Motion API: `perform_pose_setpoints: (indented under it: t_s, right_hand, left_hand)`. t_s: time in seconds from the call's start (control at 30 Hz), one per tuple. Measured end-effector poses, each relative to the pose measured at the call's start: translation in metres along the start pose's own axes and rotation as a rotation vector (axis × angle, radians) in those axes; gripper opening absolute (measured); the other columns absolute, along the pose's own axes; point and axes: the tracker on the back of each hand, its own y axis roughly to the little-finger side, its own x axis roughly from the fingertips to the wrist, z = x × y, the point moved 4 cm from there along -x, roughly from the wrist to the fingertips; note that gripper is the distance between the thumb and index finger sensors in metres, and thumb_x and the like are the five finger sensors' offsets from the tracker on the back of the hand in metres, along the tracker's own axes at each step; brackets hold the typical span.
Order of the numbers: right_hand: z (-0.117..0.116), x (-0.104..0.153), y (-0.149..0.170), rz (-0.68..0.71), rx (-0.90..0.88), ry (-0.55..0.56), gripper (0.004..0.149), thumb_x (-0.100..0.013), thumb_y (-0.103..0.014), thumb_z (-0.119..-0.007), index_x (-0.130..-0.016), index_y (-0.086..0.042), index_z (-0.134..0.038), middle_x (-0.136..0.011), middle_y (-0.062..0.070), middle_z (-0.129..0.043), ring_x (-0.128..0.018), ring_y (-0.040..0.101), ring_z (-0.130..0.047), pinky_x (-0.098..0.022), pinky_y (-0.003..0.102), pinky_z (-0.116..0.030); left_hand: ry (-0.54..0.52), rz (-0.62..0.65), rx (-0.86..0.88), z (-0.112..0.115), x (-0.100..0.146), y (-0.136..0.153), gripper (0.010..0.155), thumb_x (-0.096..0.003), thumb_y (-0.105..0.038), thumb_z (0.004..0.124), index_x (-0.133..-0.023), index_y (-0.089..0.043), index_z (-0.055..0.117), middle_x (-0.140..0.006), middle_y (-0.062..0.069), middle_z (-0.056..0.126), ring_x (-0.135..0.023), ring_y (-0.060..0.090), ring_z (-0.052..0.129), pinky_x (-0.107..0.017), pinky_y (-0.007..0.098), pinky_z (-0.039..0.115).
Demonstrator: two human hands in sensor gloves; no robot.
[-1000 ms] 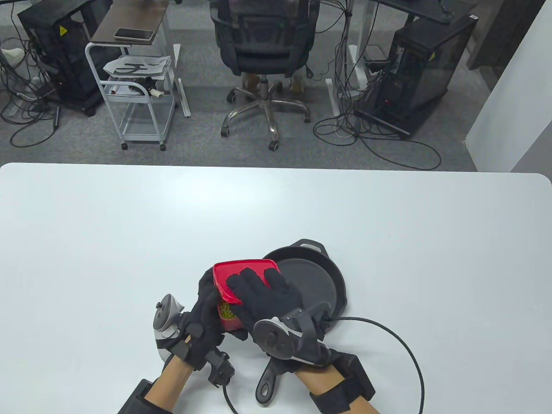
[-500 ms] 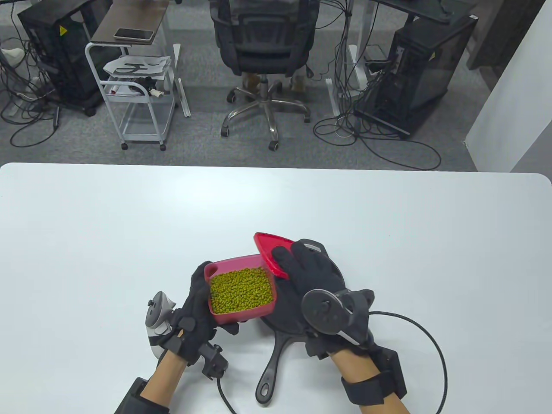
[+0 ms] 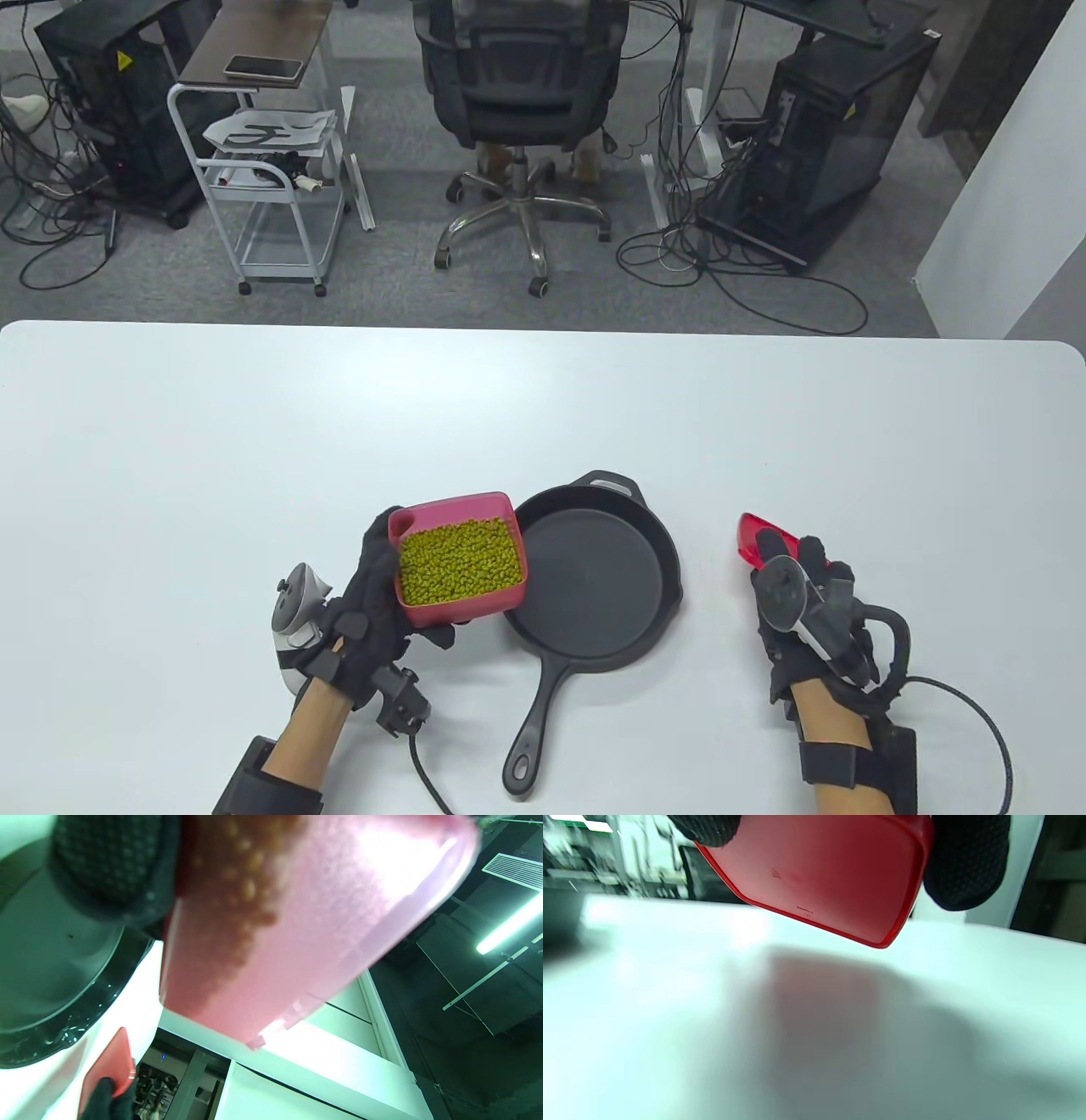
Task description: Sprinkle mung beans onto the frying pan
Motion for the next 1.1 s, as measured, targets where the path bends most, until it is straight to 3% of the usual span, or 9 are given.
perform_pose_setpoints:
  t_s: [0.13,0.27,0.47,0.57,0.63,0.77,0.9,1.0,1.1]
  right_hand:
    - [-0.026,-0.002,0.01,0.017,0.087,-0.133,0.058,-0.059,-0.045,-0.064,-0.112,-0.039,-0.042,-0.12,0.017,-0.051,-0.102,0.05,-0.052,-0.061,0.065,-0.068]
    - [-0.04,0.0,0.01,0.067,0.047,-0.284,0.067,-0.058,-0.048,-0.066,-0.114,-0.036,-0.03,-0.122,0.02,-0.033,-0.104,0.052,-0.04,-0.064,0.063,-0.066]
    - [-0.039,-0.003,0.011,0.098,0.025,-0.405,0.075,-0.055,-0.067,-0.059,-0.116,-0.034,-0.031,-0.124,0.023,-0.026,-0.105,0.055,-0.036,-0.067,0.064,-0.062]
    - [-0.031,-0.007,0.01,0.068,0.04,-0.408,0.075,-0.054,-0.069,-0.056,-0.116,-0.034,-0.036,-0.125,0.022,-0.033,-0.106,0.055,-0.042,-0.069,0.069,-0.055]
    - [-0.023,-0.009,0.01,0.038,0.049,-0.416,0.075,-0.054,-0.068,-0.057,-0.116,-0.033,-0.034,-0.125,0.021,-0.028,-0.108,0.054,-0.036,-0.07,0.071,-0.049]
    - [0.022,-0.014,-0.016,0.116,0.006,-0.307,0.072,-0.056,-0.062,-0.062,-0.116,-0.029,-0.04,-0.123,0.021,-0.034,-0.107,0.053,-0.041,-0.071,0.071,-0.049]
    - [0.086,-0.006,-0.073,0.313,-0.224,-0.168,0.07,-0.055,-0.055,-0.072,-0.114,-0.025,-0.048,-0.12,0.022,-0.048,-0.103,0.052,-0.054,-0.068,0.067,-0.059]
    - [0.136,0.017,-0.136,0.54,-0.451,-0.095,0.069,-0.054,-0.051,-0.078,-0.112,-0.023,-0.054,-0.117,0.021,-0.058,-0.098,0.051,-0.062,-0.066,0.063,-0.065]
    - [0.158,0.041,-0.191,0.698,-0.546,-0.139,0.066,-0.054,-0.048,-0.082,-0.11,-0.022,-0.058,-0.115,0.02,-0.062,-0.096,0.051,-0.066,-0.065,0.062,-0.067]
  left_hand:
    - [0.003,0.003,-0.005,0.0,0.0,0.0,0.084,-0.0474,-0.076,0.057,-0.11,-0.04,0.014,-0.112,0.02,0.047,-0.058,0.041,0.098,-0.029,0.037,0.097]
    - [0.005,0.004,-0.007,0.0,0.0,0.0,0.084,-0.0477,-0.075,0.057,-0.11,-0.04,0.014,-0.112,0.021,0.047,-0.058,0.042,0.098,-0.03,0.037,0.097]
    - [-0.012,0.0,-0.021,-0.001,0.0,0.0,0.084,-0.0473,-0.075,0.058,-0.11,-0.04,0.015,-0.112,0.021,0.047,-0.057,0.042,0.098,-0.029,0.038,0.096]
    - [-0.016,-0.004,-0.037,-0.001,0.001,0.001,0.084,-0.0473,-0.075,0.058,-0.11,-0.04,0.016,-0.112,0.02,0.048,-0.057,0.042,0.098,-0.029,0.038,0.096]
    - [-0.017,-0.006,-0.048,-0.001,0.0,0.001,0.084,-0.0471,-0.075,0.058,-0.11,-0.04,0.016,-0.111,0.02,0.048,-0.057,0.042,0.098,-0.029,0.038,0.096]
    - [-0.025,-0.012,-0.067,-0.002,-0.001,0.003,0.084,-0.047,-0.075,0.059,-0.11,-0.04,0.016,-0.111,0.021,0.048,-0.057,0.042,0.098,-0.029,0.039,0.096]
    - [-0.024,-0.019,-0.106,-0.002,-0.002,0.004,0.084,-0.047,-0.075,0.059,-0.11,-0.04,0.017,-0.112,0.021,0.048,-0.058,0.043,0.097,-0.029,0.04,0.095]
    - [-0.021,-0.022,-0.118,-0.001,-0.003,0.005,0.084,-0.047,-0.075,0.059,-0.11,-0.04,0.017,-0.111,0.021,0.048,-0.058,0.043,0.097,-0.029,0.04,0.096]
    - [-0.024,-0.029,-0.141,0.0,-0.003,0.006,0.084,-0.0469,-0.074,0.059,-0.11,-0.04,0.017,-0.111,0.021,0.048,-0.057,0.043,0.097,-0.029,0.04,0.096]
